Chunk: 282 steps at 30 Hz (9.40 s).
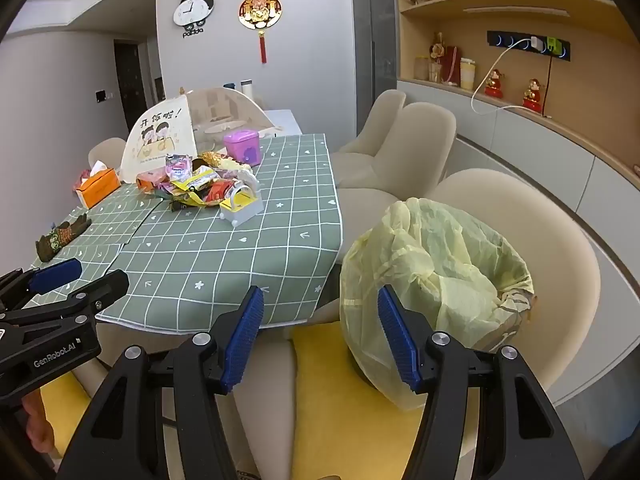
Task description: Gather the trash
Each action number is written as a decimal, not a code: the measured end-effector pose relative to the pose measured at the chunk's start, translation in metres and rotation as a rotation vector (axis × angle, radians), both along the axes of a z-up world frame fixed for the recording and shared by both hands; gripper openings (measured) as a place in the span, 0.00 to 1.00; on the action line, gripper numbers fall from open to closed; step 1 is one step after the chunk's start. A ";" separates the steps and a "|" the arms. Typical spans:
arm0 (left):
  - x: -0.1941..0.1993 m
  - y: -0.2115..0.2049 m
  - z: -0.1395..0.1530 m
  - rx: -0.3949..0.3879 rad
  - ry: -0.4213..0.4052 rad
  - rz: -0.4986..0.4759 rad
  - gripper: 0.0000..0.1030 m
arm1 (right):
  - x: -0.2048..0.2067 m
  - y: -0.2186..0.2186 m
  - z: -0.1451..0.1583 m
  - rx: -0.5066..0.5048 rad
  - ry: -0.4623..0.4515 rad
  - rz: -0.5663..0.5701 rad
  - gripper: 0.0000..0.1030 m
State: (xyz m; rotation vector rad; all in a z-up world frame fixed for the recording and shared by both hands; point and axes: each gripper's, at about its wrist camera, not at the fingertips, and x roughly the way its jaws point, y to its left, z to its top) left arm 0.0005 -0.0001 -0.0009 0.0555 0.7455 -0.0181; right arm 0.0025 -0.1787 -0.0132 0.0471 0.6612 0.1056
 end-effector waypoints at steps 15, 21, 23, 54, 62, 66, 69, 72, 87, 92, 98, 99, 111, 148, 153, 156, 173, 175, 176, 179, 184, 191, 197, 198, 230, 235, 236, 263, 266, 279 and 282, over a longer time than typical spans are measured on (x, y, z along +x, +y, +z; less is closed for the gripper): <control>0.003 0.003 -0.006 -0.007 0.013 0.005 0.66 | -0.001 -0.006 0.000 0.002 -0.005 -0.007 0.55; 0.003 0.001 -0.003 -0.002 0.012 0.005 0.66 | -0.002 -0.009 -0.001 0.006 -0.002 -0.006 0.55; 0.003 0.002 -0.003 -0.003 0.012 0.005 0.66 | -0.001 -0.005 0.004 0.006 0.002 -0.011 0.55; -0.001 -0.001 0.008 0.005 -0.025 -0.004 0.66 | -0.002 -0.002 0.012 0.014 -0.007 -0.019 0.55; -0.002 -0.002 0.009 0.005 -0.026 -0.007 0.66 | -0.002 -0.005 0.010 0.015 -0.008 -0.018 0.55; -0.003 -0.004 0.008 0.004 -0.027 -0.009 0.66 | -0.002 -0.005 0.011 0.015 -0.009 -0.018 0.55; -0.004 -0.006 0.008 0.005 -0.027 -0.011 0.66 | -0.003 -0.005 0.011 0.014 -0.010 -0.018 0.55; -0.004 -0.005 0.008 0.001 -0.028 -0.008 0.66 | -0.002 -0.005 0.011 0.014 -0.011 -0.017 0.55; -0.005 -0.005 0.010 0.000 -0.029 -0.003 0.66 | -0.004 -0.012 0.014 0.017 -0.019 -0.011 0.55; -0.004 -0.006 0.010 0.000 -0.028 -0.002 0.66 | -0.004 -0.012 0.014 0.017 -0.020 -0.012 0.55; -0.003 -0.006 0.010 0.000 -0.025 -0.004 0.66 | -0.003 -0.016 0.013 0.016 -0.022 -0.009 0.55; -0.002 -0.006 0.010 0.000 -0.023 -0.005 0.66 | -0.001 -0.017 0.014 0.013 -0.024 -0.005 0.55; 0.087 0.056 0.002 -0.059 -0.022 0.002 0.73 | 0.069 0.009 0.009 0.000 0.002 0.024 0.55; 0.436 0.349 -0.096 -0.270 0.348 -0.277 0.34 | 0.289 0.246 -0.020 -0.024 0.213 0.103 0.55; 0.405 0.354 -0.087 -0.310 0.361 -0.225 0.15 | 0.311 0.266 -0.013 -0.010 0.203 0.230 0.55; 0.388 0.359 -0.082 -0.317 0.367 -0.203 0.14 | 0.333 0.278 -0.014 -0.040 0.192 0.300 0.55; 0.352 0.370 -0.072 -0.246 0.335 -0.178 0.24 | 0.394 0.294 -0.038 -0.037 0.311 0.316 0.11; 0.357 0.371 -0.074 -0.244 0.326 -0.171 0.24 | 0.388 0.286 -0.027 0.014 0.305 0.280 0.11; 0.362 0.370 -0.077 -0.248 0.327 -0.167 0.25 | 0.384 0.282 -0.023 0.031 0.307 0.265 0.10; 0.372 0.367 -0.082 -0.249 0.336 -0.169 0.25 | 0.372 0.278 -0.013 0.030 0.309 0.242 0.10; 0.385 0.356 -0.084 -0.208 0.319 -0.188 0.25 | 0.355 0.272 -0.006 0.034 0.307 0.224 0.10; 0.377 0.352 -0.057 -0.226 0.264 -0.188 0.09 | 0.329 0.248 0.000 0.032 0.291 0.176 0.10; 0.362 0.323 -0.004 -0.178 0.122 -0.195 0.08 | 0.297 0.213 0.018 0.035 0.239 0.142 0.10; 0.358 0.315 0.004 -0.171 0.104 -0.201 0.08 | 0.289 0.203 0.024 0.034 0.226 0.139 0.10; 0.213 -0.181 -0.006 -0.195 0.267 -0.689 0.09 | 0.101 -0.172 0.068 0.062 0.028 -0.205 0.10; 0.218 -0.199 -0.031 -0.202 0.340 -0.719 0.23 | 0.117 -0.172 0.038 0.118 0.083 -0.184 0.10; 0.219 -0.200 -0.032 -0.213 0.351 -0.723 0.29 | 0.120 -0.171 0.031 0.120 0.096 -0.181 0.10; 0.240 -0.161 -0.008 -0.330 0.368 -0.660 0.35 | 0.165 -0.167 -0.082 0.180 0.455 -0.083 0.11; 0.234 -0.162 -0.004 -0.291 0.338 -0.667 0.35 | 0.158 -0.173 -0.067 0.187 0.380 -0.082 0.28; 0.230 -0.091 -0.005 -0.269 0.303 -0.546 0.35 | 0.163 -0.138 -0.006 0.166 0.188 -0.040 0.39; 0.233 -0.059 -0.010 -0.270 0.290 -0.474 0.35 | 0.170 -0.117 0.011 0.185 0.143 -0.025 0.39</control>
